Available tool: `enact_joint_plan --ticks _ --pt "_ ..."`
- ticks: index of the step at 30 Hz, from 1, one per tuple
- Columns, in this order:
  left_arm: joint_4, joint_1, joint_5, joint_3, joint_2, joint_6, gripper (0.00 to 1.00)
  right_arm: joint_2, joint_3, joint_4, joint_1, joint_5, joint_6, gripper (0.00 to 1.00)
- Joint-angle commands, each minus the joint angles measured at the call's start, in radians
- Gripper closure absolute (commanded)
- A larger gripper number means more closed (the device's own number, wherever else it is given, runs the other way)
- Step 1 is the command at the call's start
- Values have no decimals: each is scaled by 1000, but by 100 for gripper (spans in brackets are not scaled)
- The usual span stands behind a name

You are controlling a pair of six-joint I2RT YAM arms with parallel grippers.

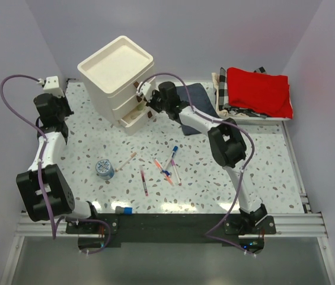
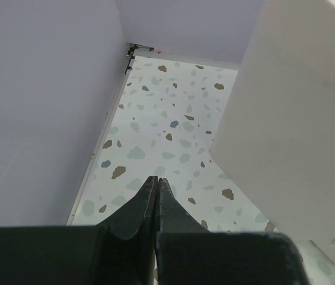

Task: Sort the stationery into containers
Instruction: Close the drawer in the storage box.

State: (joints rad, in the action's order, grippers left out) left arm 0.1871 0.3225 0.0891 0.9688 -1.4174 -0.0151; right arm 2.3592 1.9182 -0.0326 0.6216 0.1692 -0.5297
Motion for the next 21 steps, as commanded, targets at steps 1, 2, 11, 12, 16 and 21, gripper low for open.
enact_joint_plan --ticks 1,2,11,12,16,21 --pt "-5 9 -6 8 -3 10 100 41 90 -81 4 -16 63 100" --pt "-8 9 -8 7 -3 10 100 49 91 -85 4 -17 66 100" --pt "-18 7 -3 13 -8 35 100 -167 -188 -205 0 -71 109 100" --pt "-17 9 0 7 -8 32 100 -211 -218 -234 -2 -69 112 100" --pt "-12 9 21 4 -20 23 100 -226 -260 -188 0 -60 141 100" --pt "-14 7 35 13 -28 23 100 -155 -219 -127 0 -57 151 100"
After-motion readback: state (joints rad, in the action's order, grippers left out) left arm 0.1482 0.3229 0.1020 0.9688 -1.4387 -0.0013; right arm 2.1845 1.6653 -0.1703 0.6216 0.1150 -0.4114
